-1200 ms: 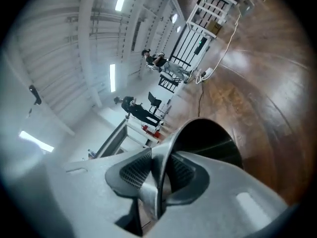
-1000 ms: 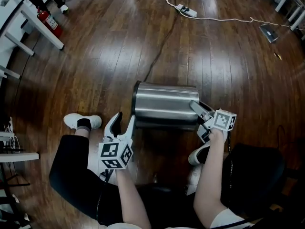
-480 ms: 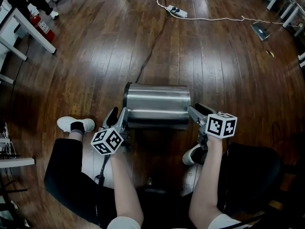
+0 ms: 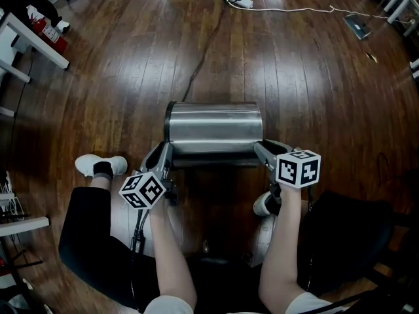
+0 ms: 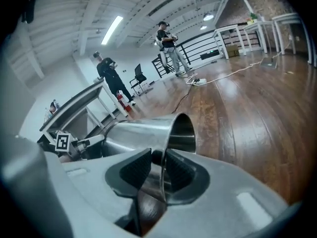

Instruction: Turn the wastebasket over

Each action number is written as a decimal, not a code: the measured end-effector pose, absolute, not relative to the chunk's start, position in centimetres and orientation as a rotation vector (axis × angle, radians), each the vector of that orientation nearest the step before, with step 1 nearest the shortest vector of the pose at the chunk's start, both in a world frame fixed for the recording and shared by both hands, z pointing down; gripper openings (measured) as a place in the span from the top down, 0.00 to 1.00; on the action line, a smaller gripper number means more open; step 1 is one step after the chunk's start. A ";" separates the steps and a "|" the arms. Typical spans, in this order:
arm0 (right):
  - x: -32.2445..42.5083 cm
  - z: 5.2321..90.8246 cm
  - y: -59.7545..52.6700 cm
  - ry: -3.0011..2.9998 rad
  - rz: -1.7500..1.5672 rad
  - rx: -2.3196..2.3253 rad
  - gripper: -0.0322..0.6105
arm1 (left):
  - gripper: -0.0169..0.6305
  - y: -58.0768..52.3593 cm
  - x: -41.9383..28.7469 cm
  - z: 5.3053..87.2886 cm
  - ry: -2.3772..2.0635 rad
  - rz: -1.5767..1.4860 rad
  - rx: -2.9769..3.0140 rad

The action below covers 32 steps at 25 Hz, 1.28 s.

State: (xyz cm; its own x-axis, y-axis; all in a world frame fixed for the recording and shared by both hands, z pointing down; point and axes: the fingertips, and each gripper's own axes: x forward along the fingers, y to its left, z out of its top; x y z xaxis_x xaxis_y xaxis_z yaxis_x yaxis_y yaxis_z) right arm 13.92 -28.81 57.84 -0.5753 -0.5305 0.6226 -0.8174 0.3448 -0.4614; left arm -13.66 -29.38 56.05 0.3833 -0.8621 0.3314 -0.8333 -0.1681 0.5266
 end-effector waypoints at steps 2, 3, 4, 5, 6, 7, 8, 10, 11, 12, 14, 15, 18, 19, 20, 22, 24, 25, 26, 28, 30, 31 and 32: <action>13.9 57.9 -28.8 -2.259 1.094 1.191 0.82 | 0.85 -29.3 -13.5 56.2 -1.454 0.000 2.001; 13.8 58.0 -28.8 -2.261 1.094 1.184 0.82 | 0.85 -29.2 -13.6 56.2 -1.464 0.025 1.999; 13.6 58.0 -28.8 -2.262 1.096 1.171 0.82 | 0.86 -29.0 -13.8 56.0 -1.481 0.047 1.997; 13.3 58.0 -28.6 -2.265 1.103 1.153 0.83 | 0.86 -28.8 -14.0 55.5 -1.501 0.062 1.998; 13.0 57.9 -28.3 -2.272 1.116 1.129 0.83 | 0.86 -28.6 -14.3 54.8 -1.521 0.073 2.008; 12.7 57.8 -28.0 -2.287 1.137 1.102 0.82 | 0.86 -28.5 -14.5 53.7 -1.543 0.083 2.026; 12.3 57.8 -27.8 -2.309 1.164 1.078 0.82 | 0.86 -28.5 -14.7 52.3 -1.566 0.098 2.054; 11.5 57.9 -27.7 -2.353 1.219 1.048 0.81 | 0.86 -28.8 -14.7 49.2 -1.616 0.161 2.125; 11.0 58.2 -27.8 -2.365 1.242 1.038 0.81 | 0.87 -29.0 -14.6 47.7 -1.640 0.213 2.162; 10.6 58.6 -27.8 -2.370 1.261 1.027 0.80 | 0.87 -29.1 -14.3 46.4 -1.662 0.275 2.197; 9.5 60.2 -27.9 -2.365 1.297 1.002 0.80 | 0.87 -29.2 -13.3 44.4 -1.706 0.412 2.262; 8.9 61.3 -28.0 -2.359 1.321 0.991 0.80 | 0.87 -29.2 -12.5 43.6 -1.725 0.488 2.296; 7.8 65.0 -28.9 -2.348 1.383 1.005 0.80 | 0.87 -29.4 -9.1 42.9 -1.713 0.683 2.405; 7.8 66.2 -29.3 -2.356 1.401 1.029 0.81 | 0.87 -29.5 -7.8 43.0 -1.684 0.723 2.440; 7.8 67.3 -29.5 -2.368 1.424 1.055 0.82 | 0.87 -29.5 -6.5 43.4 -1.649 0.756 2.474; 7.8 69.3 -29.5 -2.378 1.461 1.104 0.90 | 0.87 -29.2 -3.6 44.3 -1.569 0.829 2.543; 8.6 71.1 -29.3 -2.339 1.454 1.156 0.90 | 0.87 -28.6 -0.2 45.7 -1.461 0.960 2.624; 9.3 71.8 -29.1 -2.313 1.459 1.185 0.89 | 0.87 -28.0 1.7 46.7 -1.388 1.057 2.669; 10.1 72.2 -28.8 -2.291 1.485 1.214 0.89 | 0.87 -27.3 3.6 48.0 -1.303 1.176 2.713; 11.9 72.3 -28.2 -2.269 1.549 1.272 0.89 | 0.87 -25.5 7.1 51.0 -1.158 1.407 2.785; 14.4 71.9 -27.8 -2.269 1.539 1.339 0.89 | 0.86 -24.6 8.4 52.3 -1.166 1.439 2.837; 15.6 71.4 -28.0 -2.277 1.506 1.370 0.89 | 0.86 -24.7 8.4 52.3 -1.182 1.362 2.845; 16.6 70.7 -28.4 -2.294 1.466 1.393 0.89 | 0.86 -24.9 8.2 52.3 -1.178 1.295 2.843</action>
